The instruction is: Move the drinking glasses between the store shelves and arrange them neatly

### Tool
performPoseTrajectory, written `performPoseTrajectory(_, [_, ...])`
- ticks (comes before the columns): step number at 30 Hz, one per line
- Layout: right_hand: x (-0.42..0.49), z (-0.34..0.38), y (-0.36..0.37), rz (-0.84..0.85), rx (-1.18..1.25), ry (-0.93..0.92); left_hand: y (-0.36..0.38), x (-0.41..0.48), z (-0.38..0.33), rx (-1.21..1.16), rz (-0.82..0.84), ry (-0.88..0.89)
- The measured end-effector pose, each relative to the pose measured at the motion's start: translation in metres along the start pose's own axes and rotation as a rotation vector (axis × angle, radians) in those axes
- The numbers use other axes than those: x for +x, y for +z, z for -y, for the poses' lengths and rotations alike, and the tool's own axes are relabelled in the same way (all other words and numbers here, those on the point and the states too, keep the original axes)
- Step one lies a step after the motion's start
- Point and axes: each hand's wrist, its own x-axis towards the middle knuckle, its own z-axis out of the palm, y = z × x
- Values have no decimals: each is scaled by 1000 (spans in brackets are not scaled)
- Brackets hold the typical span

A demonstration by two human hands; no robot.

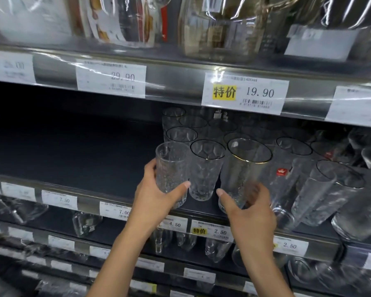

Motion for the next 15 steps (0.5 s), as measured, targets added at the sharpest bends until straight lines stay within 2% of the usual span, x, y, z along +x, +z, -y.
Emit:
performPoseTrajectory(7, [-2,1,1,-15,43,-28,3,5,3,83,-14,24])
performPoseTrajectory(15, [-13,-4,-4,6,220,-128,-4,-8,3,-64,-121,120])
